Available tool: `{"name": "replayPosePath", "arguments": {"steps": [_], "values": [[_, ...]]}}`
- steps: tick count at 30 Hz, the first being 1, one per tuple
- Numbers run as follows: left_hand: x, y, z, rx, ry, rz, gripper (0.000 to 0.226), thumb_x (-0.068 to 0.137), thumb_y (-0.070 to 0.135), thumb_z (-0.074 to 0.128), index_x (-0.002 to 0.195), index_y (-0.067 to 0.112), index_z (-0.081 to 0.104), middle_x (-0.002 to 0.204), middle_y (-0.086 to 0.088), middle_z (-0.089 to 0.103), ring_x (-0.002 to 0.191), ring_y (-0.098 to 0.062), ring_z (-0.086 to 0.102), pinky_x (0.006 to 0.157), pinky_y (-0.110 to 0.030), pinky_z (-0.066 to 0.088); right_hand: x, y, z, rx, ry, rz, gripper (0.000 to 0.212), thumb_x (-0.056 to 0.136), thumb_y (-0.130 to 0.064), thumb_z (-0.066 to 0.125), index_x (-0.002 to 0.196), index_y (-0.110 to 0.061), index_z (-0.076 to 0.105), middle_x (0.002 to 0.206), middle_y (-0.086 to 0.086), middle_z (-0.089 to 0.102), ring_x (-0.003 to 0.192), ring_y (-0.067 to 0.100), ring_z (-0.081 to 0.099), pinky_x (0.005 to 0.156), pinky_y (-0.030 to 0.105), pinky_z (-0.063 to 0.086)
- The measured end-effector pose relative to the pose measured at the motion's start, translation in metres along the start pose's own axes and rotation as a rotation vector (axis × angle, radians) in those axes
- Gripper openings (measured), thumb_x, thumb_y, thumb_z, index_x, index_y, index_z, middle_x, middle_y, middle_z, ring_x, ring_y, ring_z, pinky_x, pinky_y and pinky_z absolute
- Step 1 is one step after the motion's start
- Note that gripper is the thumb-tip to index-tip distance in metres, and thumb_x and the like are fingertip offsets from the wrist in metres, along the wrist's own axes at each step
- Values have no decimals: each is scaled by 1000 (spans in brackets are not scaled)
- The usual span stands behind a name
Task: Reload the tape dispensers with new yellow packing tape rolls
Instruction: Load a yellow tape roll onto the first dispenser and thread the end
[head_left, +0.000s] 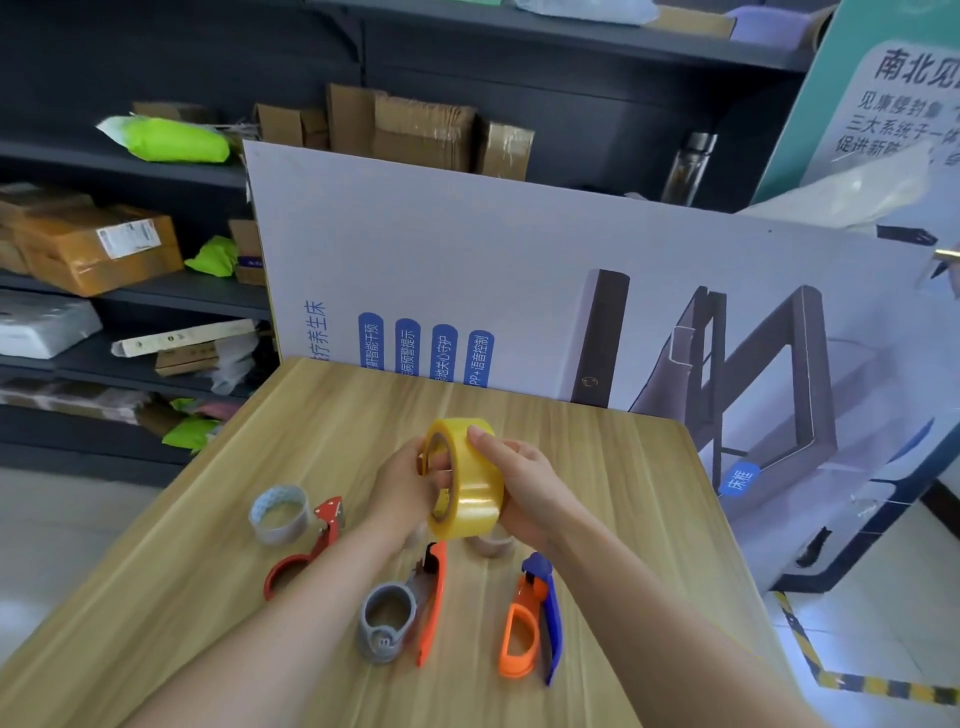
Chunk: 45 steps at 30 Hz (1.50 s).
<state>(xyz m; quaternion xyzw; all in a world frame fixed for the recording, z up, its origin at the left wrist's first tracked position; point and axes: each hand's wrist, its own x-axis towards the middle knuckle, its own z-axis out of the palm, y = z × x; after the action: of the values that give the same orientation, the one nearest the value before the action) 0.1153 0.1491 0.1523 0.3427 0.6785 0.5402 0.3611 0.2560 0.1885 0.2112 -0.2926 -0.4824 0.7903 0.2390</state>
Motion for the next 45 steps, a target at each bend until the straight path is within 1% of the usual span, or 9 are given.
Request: {"name": "replayPosePath", "arguments": {"steps": [7,11,16,22,29,33,37,40,45], "values": [[0,19,19,-37,-209,-329,27,98,26,37,95,8,57,48,-4,62,36,-17,54,30,-19,34,-5,-12,-13,-123,-59,-83,37,92,6,49,130,4,51,128,23,62,111,34,62,102,52,45],[-1,16,23,7,-223,-336,26,98,24,36,92,13,60,50,0,64,41,-14,57,37,-20,40,-3,-10,-22,-113,-21,-74,31,96,-3,52,126,3,55,120,19,68,104,30,68,88,40,57],[3,16,26,-82,-50,-140,27,99,21,41,120,23,57,105,-5,70,91,-20,66,70,-34,52,3,-1,-29,-32,52,-18,28,99,-21,54,114,0,64,113,23,70,103,33,69,96,55,51],[-3,17,21,-211,-290,-110,64,76,73,49,126,33,53,121,-3,62,114,-22,58,95,-52,48,6,0,-30,-28,173,47,35,98,-28,55,116,1,62,109,22,71,102,34,69,91,52,54],[-4,26,20,-226,-269,-516,63,75,74,52,104,19,64,102,-13,67,93,-36,65,74,-49,55,0,6,-33,-55,29,68,20,96,-8,52,112,1,58,84,9,77,77,21,75,58,31,58],[-6,24,16,-302,-277,-616,67,79,77,43,105,18,63,104,-16,67,90,-41,67,71,-50,54,-1,7,-33,-188,-25,38,19,96,-14,56,112,-5,61,89,6,78,83,20,75,66,28,59],[-11,22,21,-183,-214,-266,53,91,65,32,121,29,57,113,0,65,99,-13,58,88,-37,40,3,11,-32,-177,79,11,27,98,-21,54,108,1,66,99,18,75,92,29,73,83,38,59],[-17,21,22,-71,-180,83,31,98,42,42,124,34,56,129,-1,58,104,-8,57,77,-17,49,5,13,-32,-155,163,24,29,99,-26,54,97,-1,68,87,15,77,80,24,75,70,34,61],[-15,11,14,131,-325,274,49,82,28,73,127,32,55,132,18,49,123,-9,49,104,-33,44,8,12,-29,-87,289,112,45,100,-36,50,124,1,55,114,25,68,106,38,67,96,55,51]]}}
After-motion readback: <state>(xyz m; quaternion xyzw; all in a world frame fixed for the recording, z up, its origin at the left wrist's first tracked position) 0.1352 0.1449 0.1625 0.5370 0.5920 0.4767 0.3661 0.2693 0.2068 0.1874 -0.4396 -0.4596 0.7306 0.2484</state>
